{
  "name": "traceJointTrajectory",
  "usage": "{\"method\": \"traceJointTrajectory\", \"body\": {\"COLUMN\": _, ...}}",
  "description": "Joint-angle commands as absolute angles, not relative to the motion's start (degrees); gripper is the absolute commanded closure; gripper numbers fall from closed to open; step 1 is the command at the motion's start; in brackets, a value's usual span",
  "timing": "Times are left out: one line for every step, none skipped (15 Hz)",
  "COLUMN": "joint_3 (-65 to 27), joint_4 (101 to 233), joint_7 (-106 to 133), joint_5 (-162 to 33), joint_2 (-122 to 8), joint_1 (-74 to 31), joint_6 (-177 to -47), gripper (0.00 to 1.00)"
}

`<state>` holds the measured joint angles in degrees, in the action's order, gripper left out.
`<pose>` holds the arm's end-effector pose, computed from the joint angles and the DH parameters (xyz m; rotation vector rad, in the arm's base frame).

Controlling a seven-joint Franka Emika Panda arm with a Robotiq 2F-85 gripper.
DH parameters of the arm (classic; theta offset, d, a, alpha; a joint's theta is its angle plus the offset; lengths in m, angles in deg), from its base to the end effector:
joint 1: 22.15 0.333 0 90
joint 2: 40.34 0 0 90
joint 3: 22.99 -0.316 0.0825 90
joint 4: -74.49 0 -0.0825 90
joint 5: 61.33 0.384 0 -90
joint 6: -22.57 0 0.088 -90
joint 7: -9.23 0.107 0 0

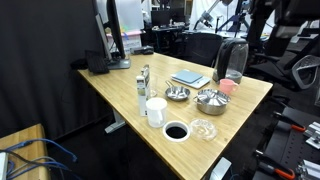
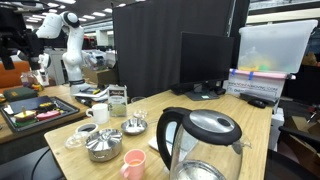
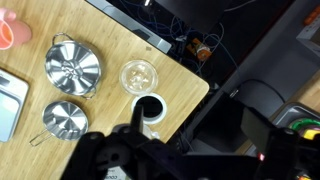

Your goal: Pour the contents in the white mug onto the silver pan

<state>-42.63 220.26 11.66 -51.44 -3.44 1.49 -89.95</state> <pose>0.2561 0.2639 0.4732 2.9815 0.9040 0.0838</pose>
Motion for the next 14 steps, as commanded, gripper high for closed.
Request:
{"method": "traceJointTrajectory", "body": {"joint_3": -45.65, "joint_4": 217.76, "joint_7": 20.52, "joint_5": -47.31, "joint_2": -7.53, "joint_1": 0.91, "joint_6": -91.98, "gripper": 0.0}}
{"method": "traceJointTrajectory", "body": {"joint_3": -47.2, "joint_4": 217.53, "joint_7": 24.07, "joint_5": -47.23, "joint_2": -8.19, "joint_1": 0.24, "joint_6": -93.42, "gripper": 0.0}}
{"method": "traceJointTrajectory", "body": {"joint_3": -49.16, "joint_4": 217.2, "joint_7": 28.7, "joint_5": -48.26, "joint_2": -9.17, "joint_1": -0.92, "joint_6": -94.95, "gripper": 0.0}}
{"method": "traceJointTrajectory", "body": {"joint_3": -50.2, "joint_4": 216.8, "joint_7": 32.35, "joint_5": -48.99, "joint_2": -10.77, "joint_1": -1.78, "joint_6": -96.3, "gripper": 0.0}}
{"method": "traceJointTrajectory", "body": {"joint_3": -51.25, "joint_4": 216.54, "joint_7": 36.11, "joint_5": -49.66, "joint_2": -12.22, "joint_1": -2.61, "joint_6": -97.74, "gripper": 0.0}}
{"method": "traceJointTrajectory", "body": {"joint_3": -52.41, "joint_4": 216.2, "joint_7": 39.92, "joint_5": -50.62, "joint_2": -14.06, "joint_1": -3.72, "joint_6": -99.37, "gripper": 0.0}}
{"method": "traceJointTrajectory", "body": {"joint_3": -53.39, "joint_4": 215.85, "joint_7": 43.63, "joint_5": -51.45, "joint_2": -15.83, "joint_1": -4.79, "joint_6": -100.76, "gripper": 0.0}}
{"method": "traceJointTrajectory", "body": {"joint_3": -50.87, "joint_4": 217.95, "joint_7": 38.21, "joint_5": -50.12, "joint_2": -12.48, "joint_1": -1.85, "joint_6": -99.37, "gripper": 0.0}}
{"method": "traceJointTrajectory", "body": {"joint_3": -51.11, "joint_4": 217.85, "joint_7": 39.17, "joint_5": -50.48, "joint_2": -13.69, "joint_1": -2.19, "joint_6": -99.84, "gripper": 0.0}}
{"method": "traceJointTrajectory", "body": {"joint_3": -51.07, "joint_4": 217.84, "joint_7": 39.05, "joint_5": -50.48, "joint_2": -13.96, "joint_1": -2.15, "joint_6": -99.84, "gripper": 0.0}}
{"method": "traceJointTrajectory", "body": {"joint_3": -51.07, "joint_4": 217.84, "joint_7": 39.03, "joint_5": -50.46, "joint_2": -13.63, "joint_1": -2.05, "joint_6": -99.8, "gripper": 0.0}}
{"method": "traceJointTrajectory", "body": {"joint_3": -51.05, "joint_4": 217.83, "joint_7": 39.01, "joint_5": -50.44, "joint_2": -13.06, "joint_1": -1.94, "joint_6": -99.74, "gripper": 0.0}}
{"method": "traceJointTrajectory", "body": {"joint_3": -51.06, "joint_4": 217.83, "joint_7": 39.01, "joint_5": -50.44, "joint_2": -12.78, "joint_1": -1.91, "joint_6": -99.73, "gripper": 0.0}}
{"method": "traceJointTrajectory", "body": {"joint_3": -51.07, "joint_4": 217.84, "joint_7": 39.01, "joint_5": -50.43, "joint_2": -12.72, "joint_1": -1.87, "joint_6": -99.73, "gripper": 0.0}}
